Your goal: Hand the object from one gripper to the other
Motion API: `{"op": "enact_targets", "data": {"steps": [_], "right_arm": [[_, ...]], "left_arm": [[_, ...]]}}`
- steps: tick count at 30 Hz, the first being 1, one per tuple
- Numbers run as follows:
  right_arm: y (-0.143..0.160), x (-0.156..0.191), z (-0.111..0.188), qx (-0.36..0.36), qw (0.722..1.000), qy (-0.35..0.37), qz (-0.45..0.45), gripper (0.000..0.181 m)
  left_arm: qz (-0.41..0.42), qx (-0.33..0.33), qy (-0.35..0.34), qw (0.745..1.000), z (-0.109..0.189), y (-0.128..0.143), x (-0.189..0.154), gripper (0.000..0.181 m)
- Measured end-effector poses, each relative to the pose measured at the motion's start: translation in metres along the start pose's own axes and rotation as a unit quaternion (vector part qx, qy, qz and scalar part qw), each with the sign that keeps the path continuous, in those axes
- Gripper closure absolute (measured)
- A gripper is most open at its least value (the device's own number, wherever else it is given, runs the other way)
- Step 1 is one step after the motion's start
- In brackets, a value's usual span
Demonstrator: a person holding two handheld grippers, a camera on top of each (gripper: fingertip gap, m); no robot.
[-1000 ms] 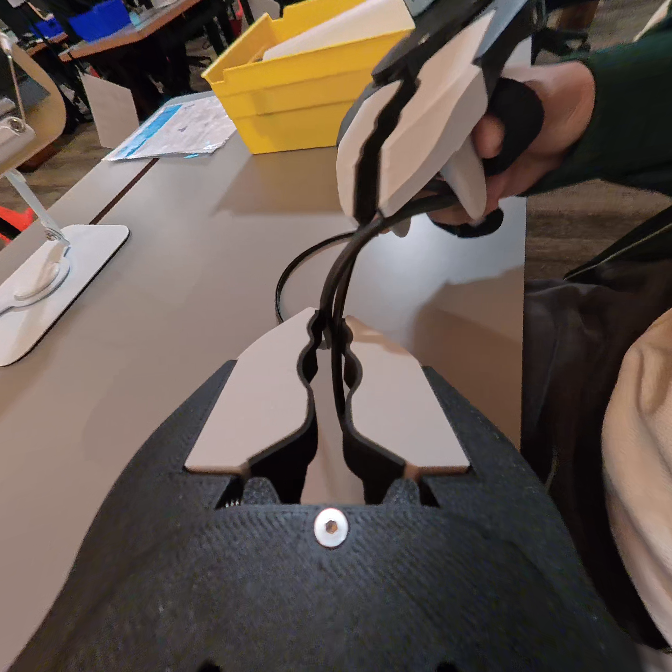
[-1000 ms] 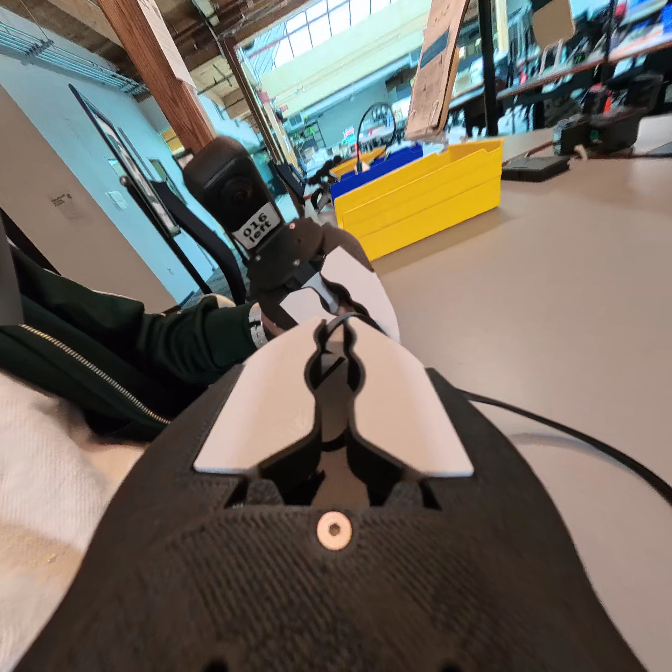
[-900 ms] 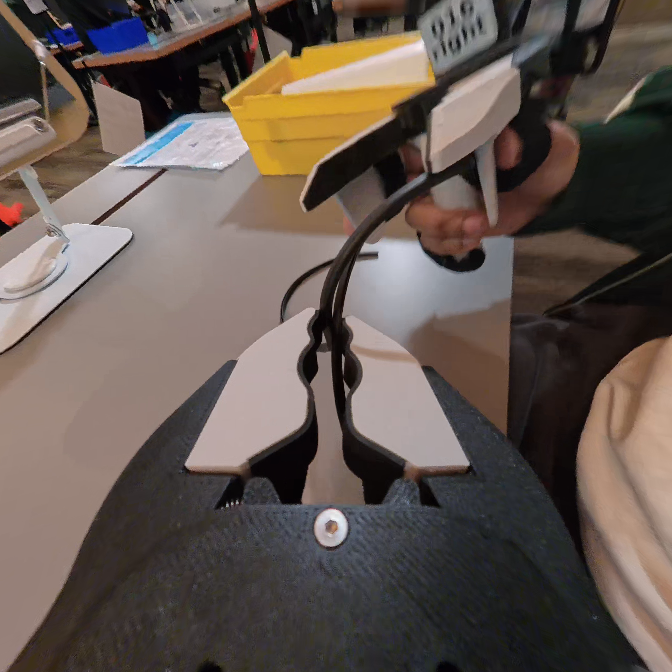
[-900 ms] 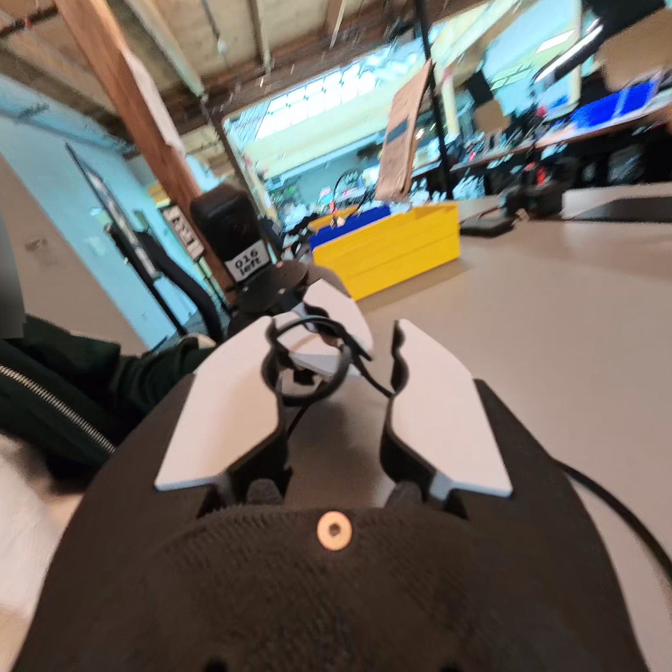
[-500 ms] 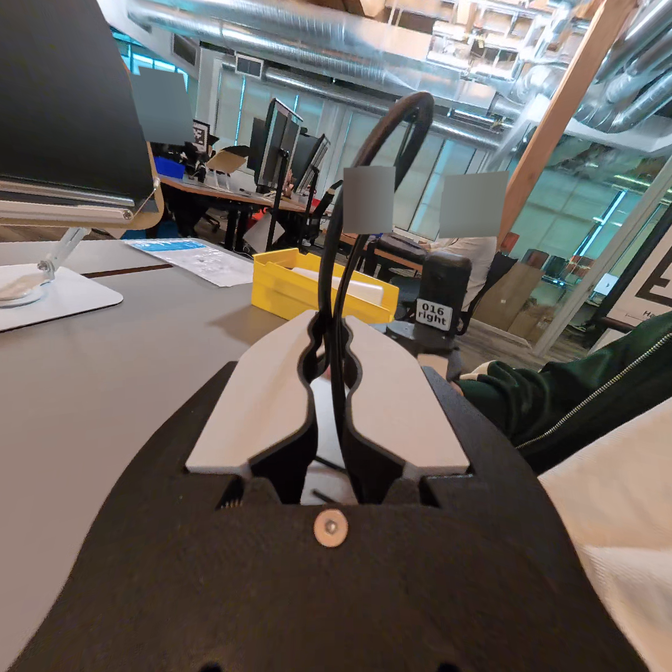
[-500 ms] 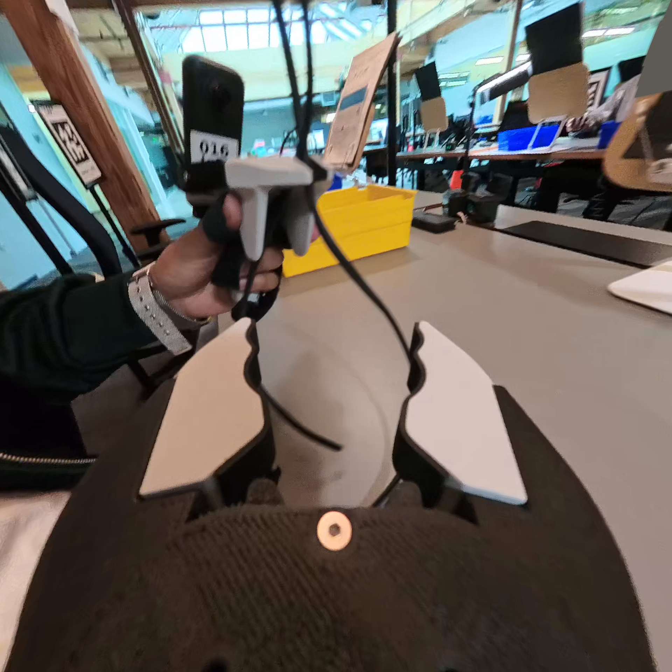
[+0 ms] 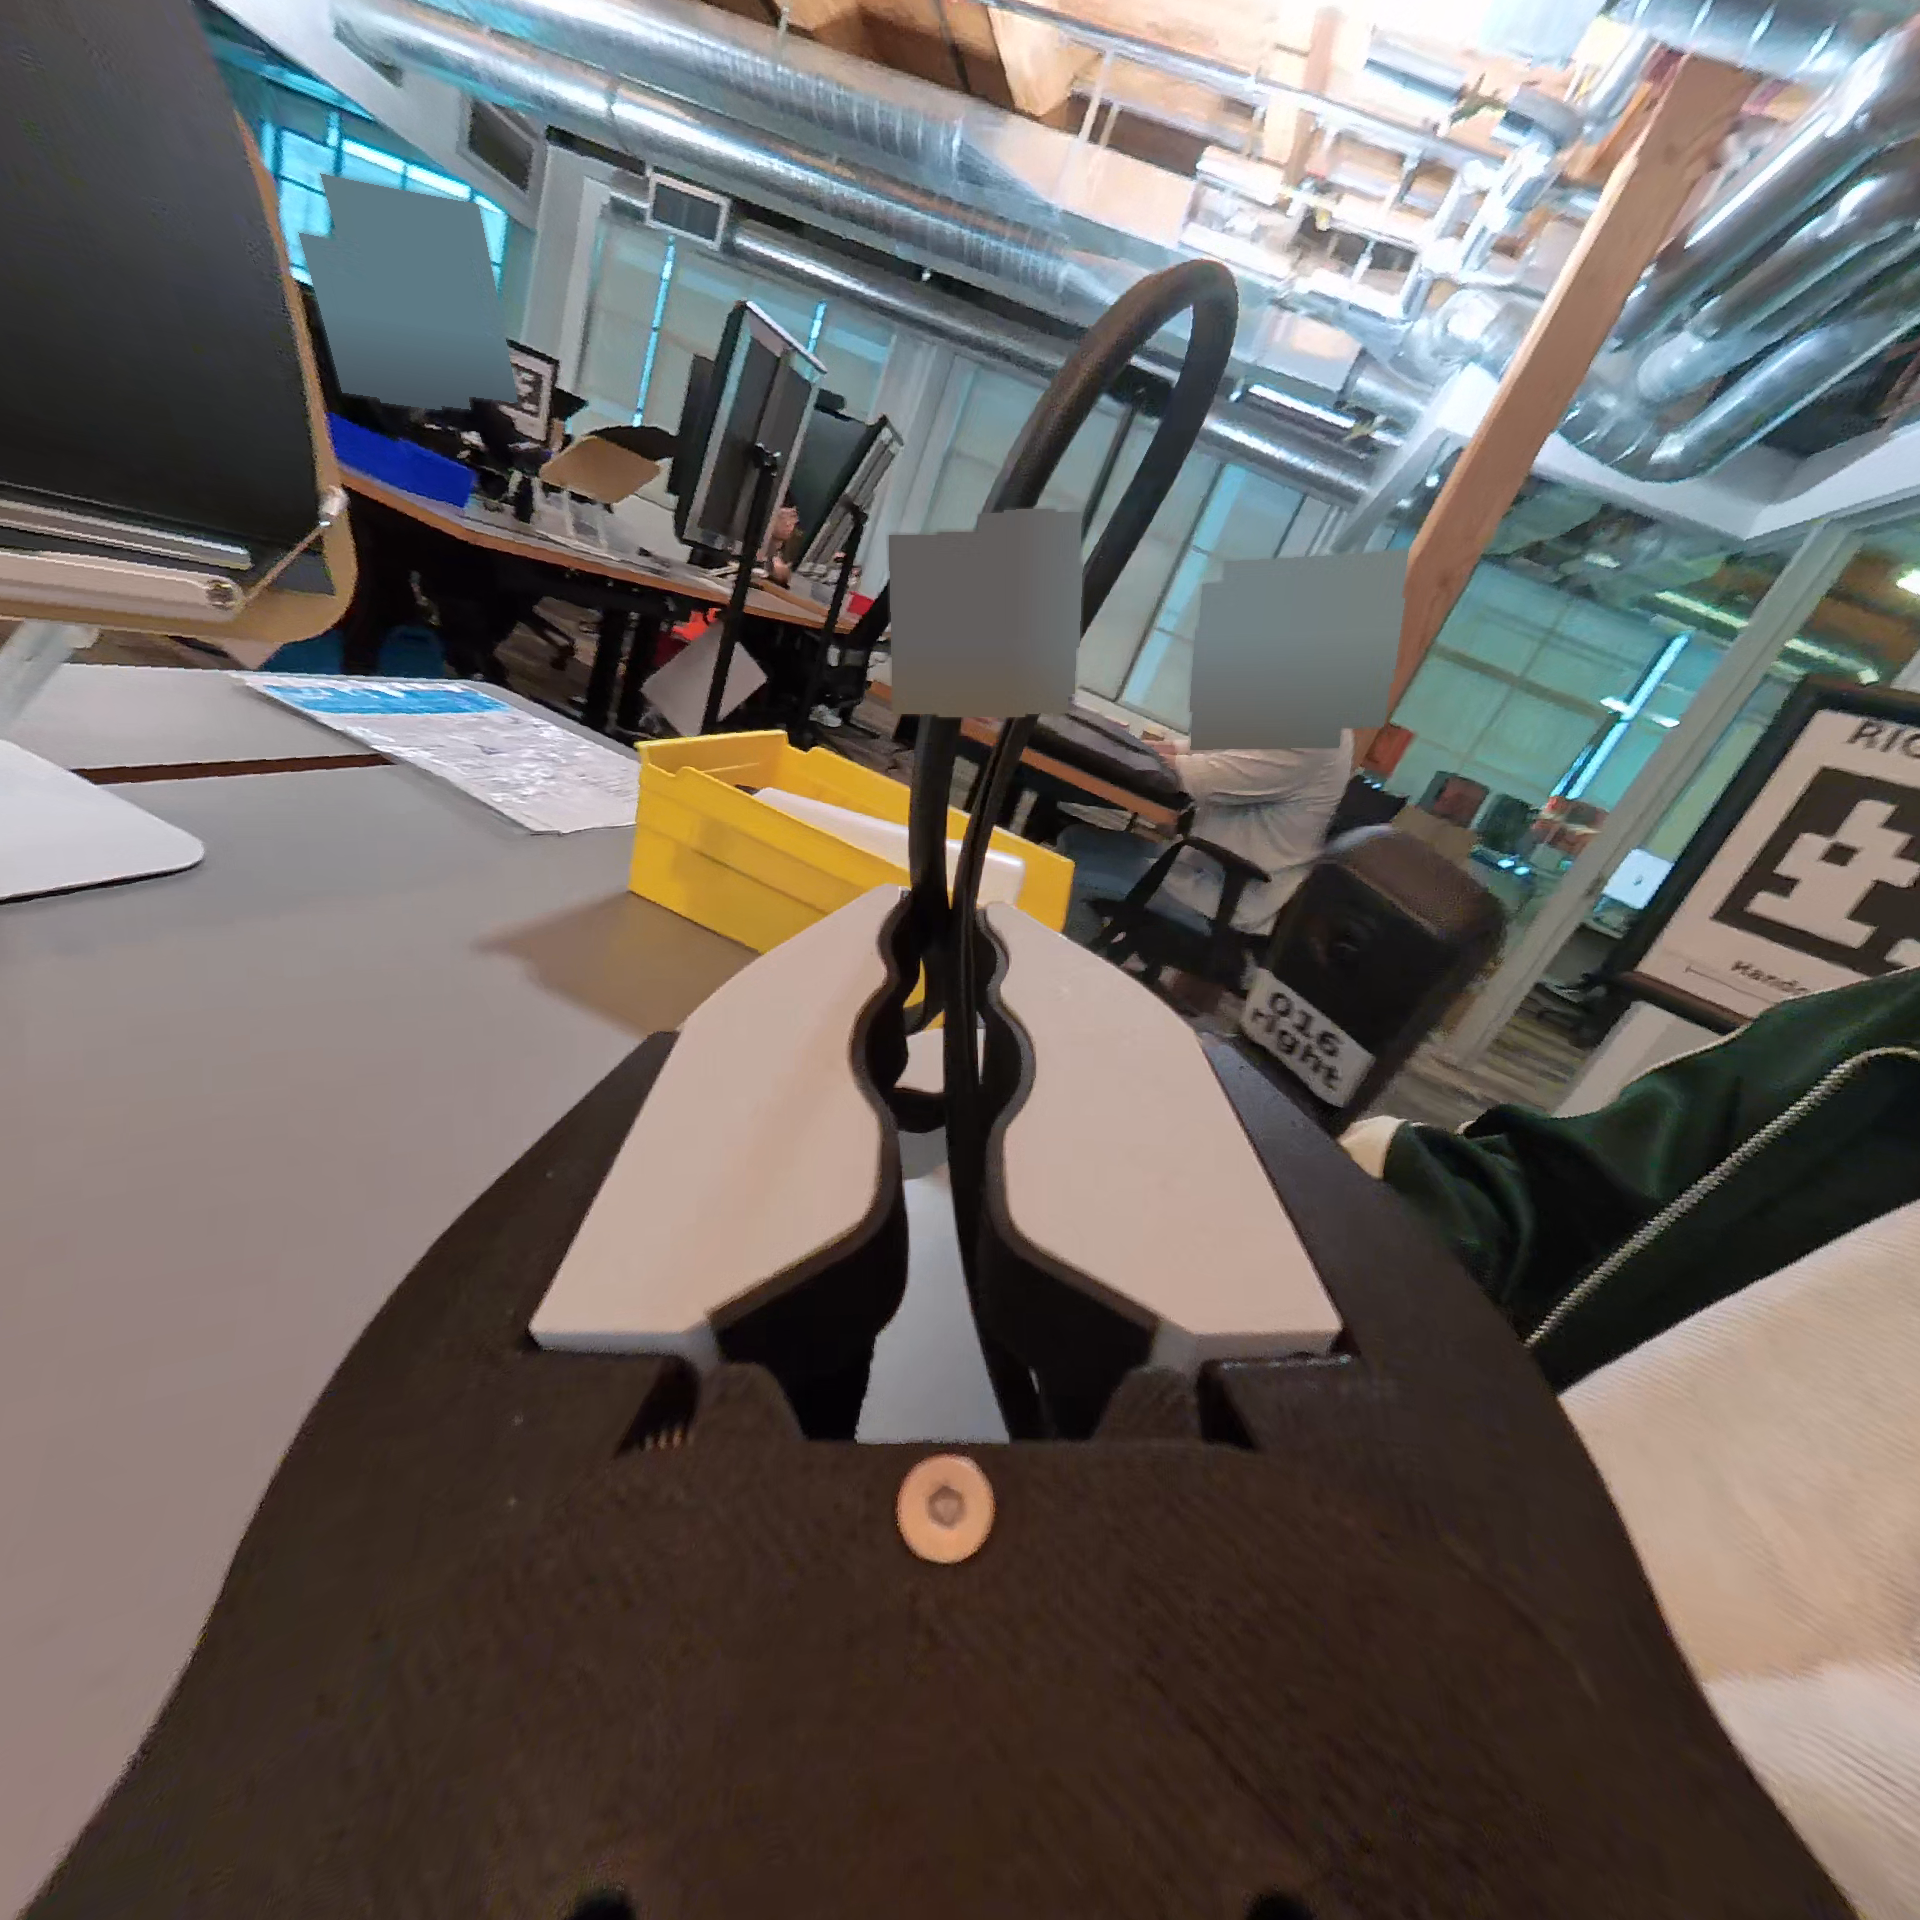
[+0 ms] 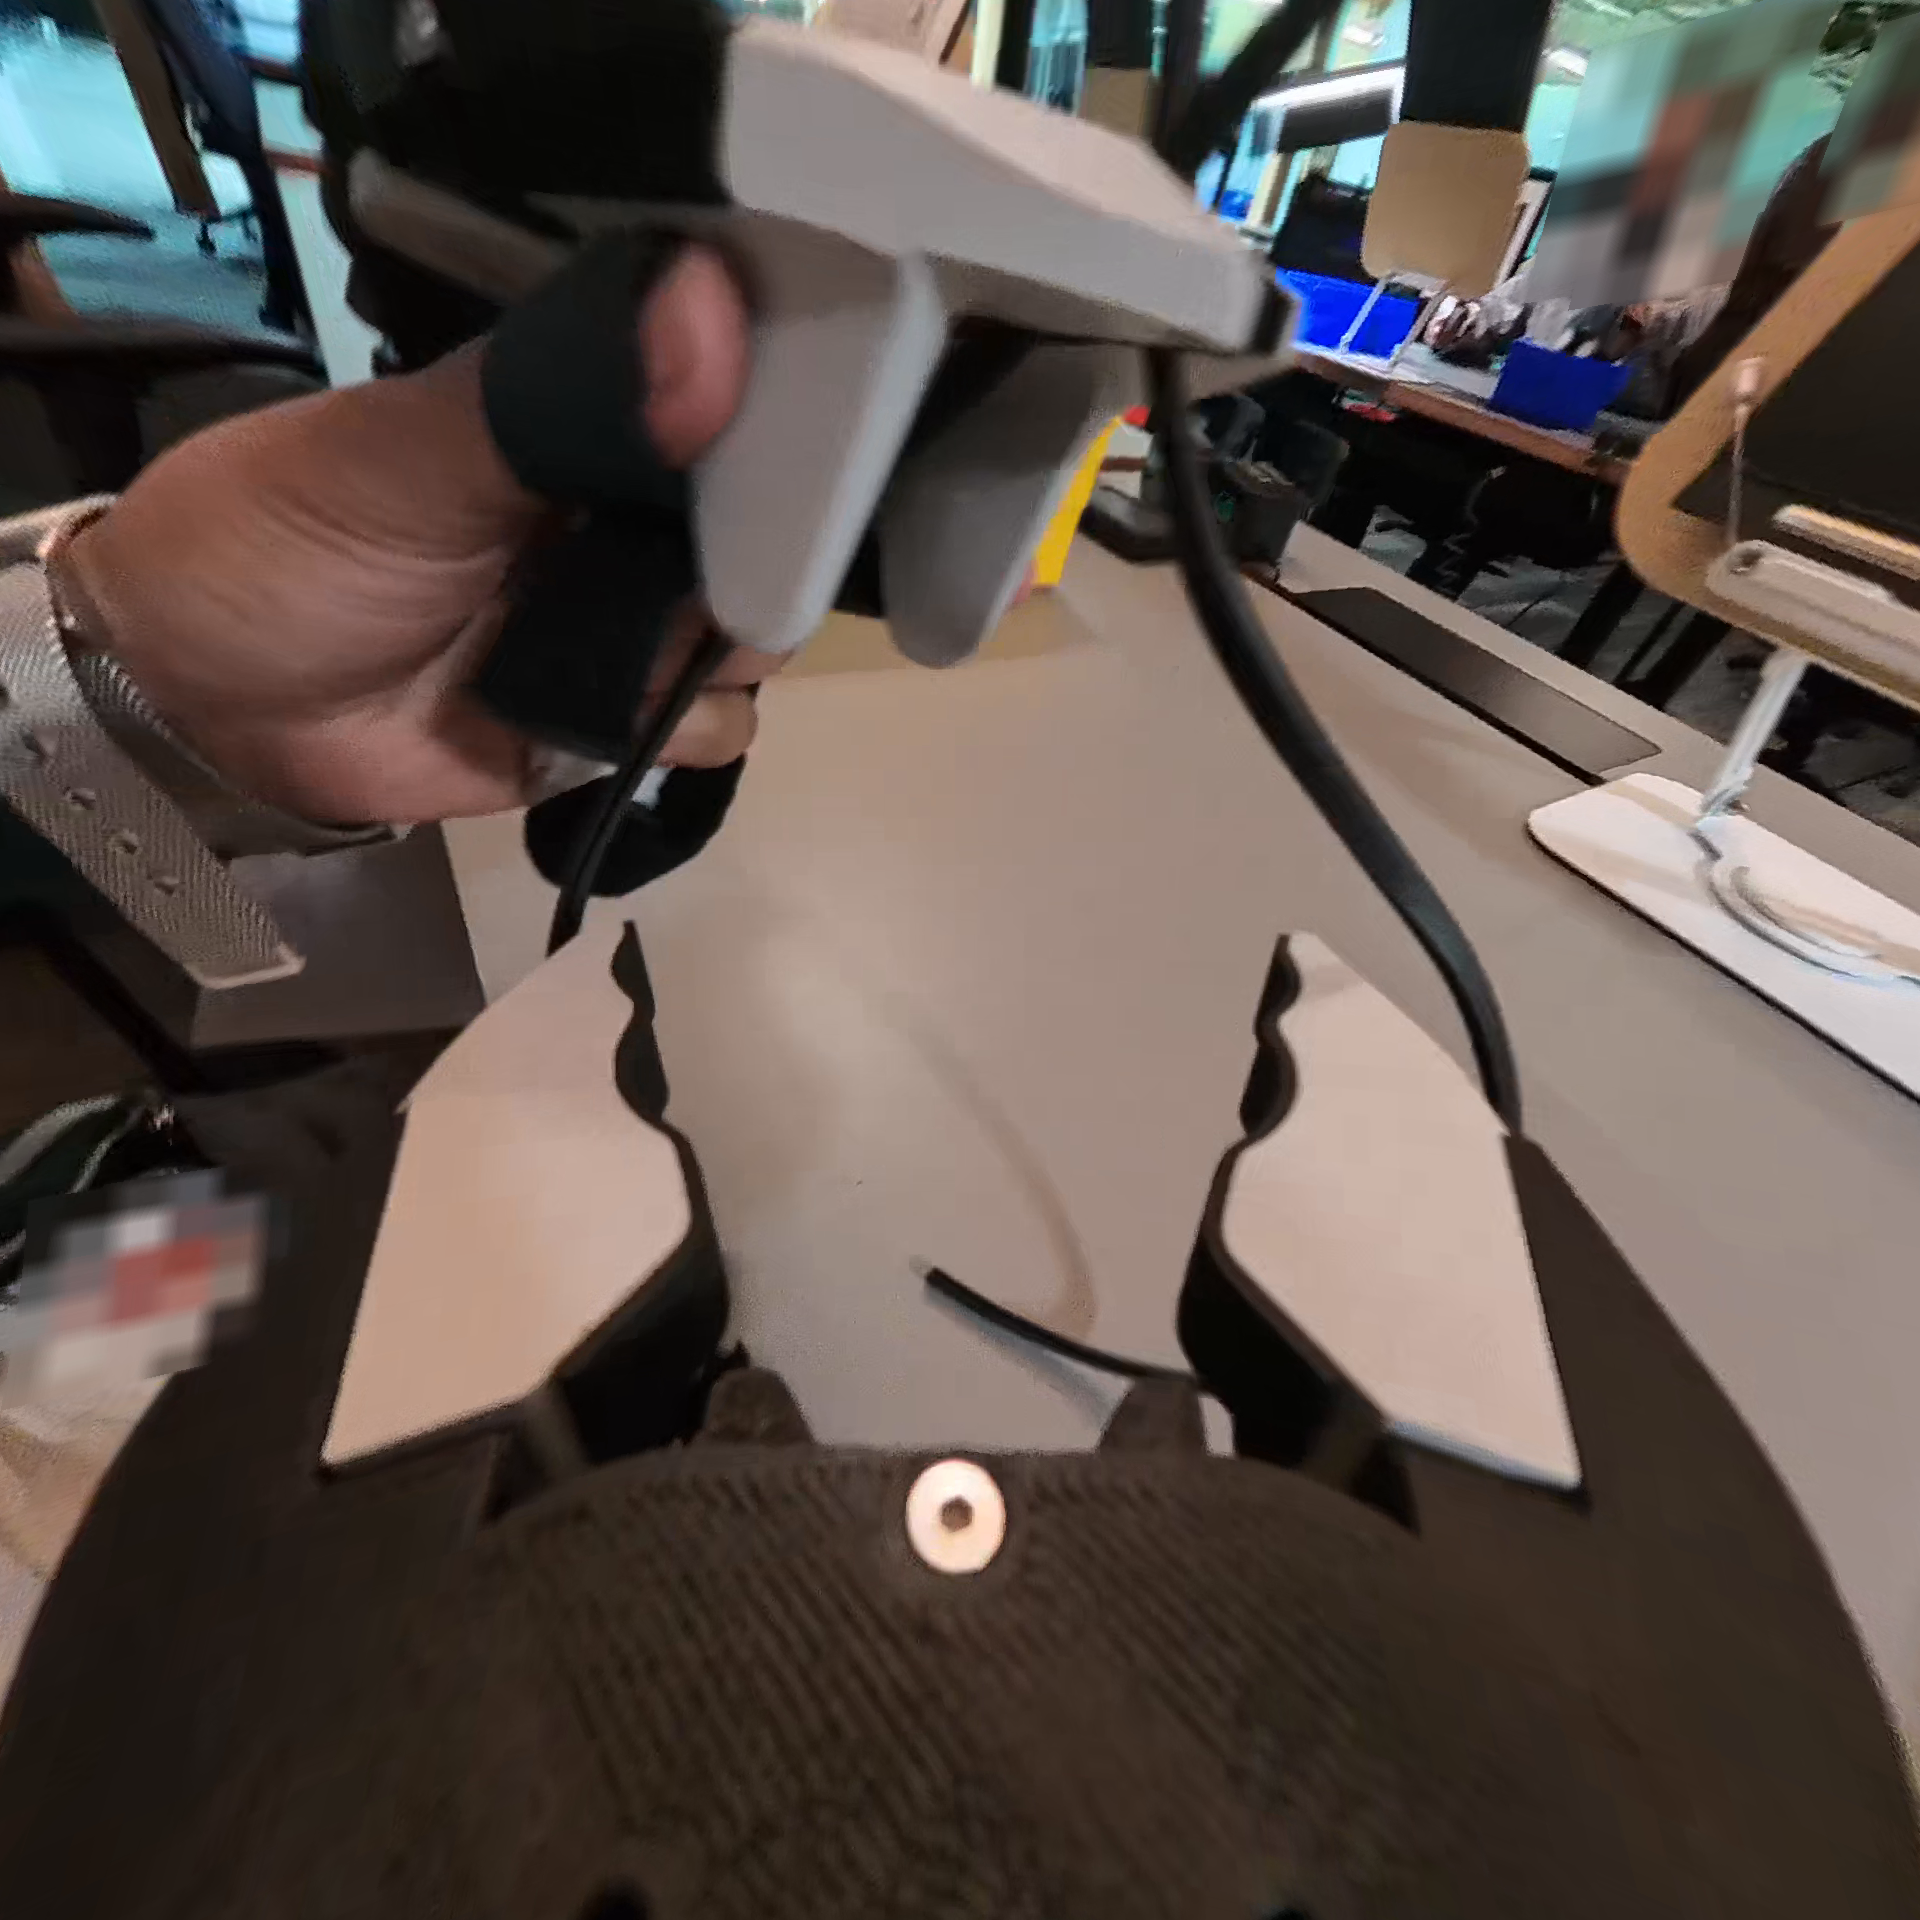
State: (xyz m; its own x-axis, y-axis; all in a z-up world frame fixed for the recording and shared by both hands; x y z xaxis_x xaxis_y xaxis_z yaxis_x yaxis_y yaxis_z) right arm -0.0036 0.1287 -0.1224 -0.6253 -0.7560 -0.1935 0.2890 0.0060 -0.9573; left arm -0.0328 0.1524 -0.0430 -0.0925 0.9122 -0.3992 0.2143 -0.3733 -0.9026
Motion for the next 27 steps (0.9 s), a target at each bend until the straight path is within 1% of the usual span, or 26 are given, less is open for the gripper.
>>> {"op": "enact_targets", "data": {"steps": [2,4,6,8,10,12,13,15,17,18,20,21,24,26,27], "right_arm": [[-0.003,0.007,0.000,-0.007,1.000,-0.006,0.017,0.075],[-0.010,0.008,0.004,-0.030,0.999,-0.003,0.024,0.081],[-0.016,0.005,0.009,-0.052,0.998,0.004,0.034,0.082],[-0.023,-0.001,0.014,-0.075,0.996,0.025,0.043,0.074],[-0.028,-0.007,0.017,-0.100,0.993,0.046,0.045,0.057],[-0.023,-0.010,0.013,-0.089,0.994,0.048,0.037,0.042],[-0.018,-0.008,0.009,-0.078,0.996,0.034,0.030,0.040],[-0.005,-0.005,0.000,-0.043,0.999,0.015,0.016,0.041],[0.004,0.002,-0.006,-0.010,1.000,-0.005,0.027,0.048],[0.006,0.006,-0.007,0.001,0.999,-0.013,0.039,0.055],[0.009,0.011,-0.007,0.021,0.997,-0.018,0.070,0.076],[0.008,0.013,-0.006,0.025,0.996,-0.014,0.087,0.099],[0.000,0.020,0.001,0.007,0.993,-0.023,0.117,0.148],[-0.005,0.021,0.004,-0.005,0.992,-0.027,0.120,0.164],[-0.005,0.021,0.004,-0.006,0.993,-0.027,0.117,0.165]], "left_arm": [[-0.009,0.001,-0.017,1.000,0.003,-0.001,0.003,0.172],[-0.010,-0.008,-0.024,1.000,0.006,-0.004,0.005,0.172],[-0.009,-0.018,-0.031,0.999,0.010,-0.008,0.007,0.172],[-0.007,-0.016,-0.036,0.999,0.011,-0.008,0.009,0.172],[-0.004,-0.014,-0.031,0.999,0.010,-0.007,0.008,0.171],[0.005,-0.008,-0.016,1.000,0.007,-0.005,0.006,0.172],[0.009,-0.007,-0.011,1.000,0.006,-0.004,0.005,0.173],[0.021,-0.011,0.000,1.000,0.004,-0.004,0.003,0.172],[0.044,-0.019,0.013,0.999,0.003,-0.004,0.000,0.172],[0.052,-0.027,0.018,0.998,0.002,-0.005,-0.001,0.172],[0.060,-0.035,0.022,0.997,0.002,-0.007,-0.002,0.172],[0.057,-0.037,0.019,0.997,0.003,-0.008,-0.001,0.172],[0.045,-0.036,0.008,0.998,0.006,-0.011,0.001,0.172],[0.045,-0.040,0.008,0.998,0.008,-0.013,0.001,0.172],[0.049,-0.042,0.011,0.998,0.009,-0.014,0.001,0.172]]}}
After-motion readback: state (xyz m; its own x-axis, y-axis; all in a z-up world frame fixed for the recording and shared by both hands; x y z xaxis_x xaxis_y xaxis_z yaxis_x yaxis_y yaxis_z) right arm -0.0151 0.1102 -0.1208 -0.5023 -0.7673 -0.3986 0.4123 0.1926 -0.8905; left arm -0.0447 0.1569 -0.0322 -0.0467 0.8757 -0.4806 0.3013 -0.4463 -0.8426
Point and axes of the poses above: each gripper's, where its closed fingertips meet, z back along the fingers, y out of its underside, x = y × z across the jaws, the point moved 3 cm from there along z, back along the fingers, and after that the axes turned 2 degrees about z, right-handed, at the moved point
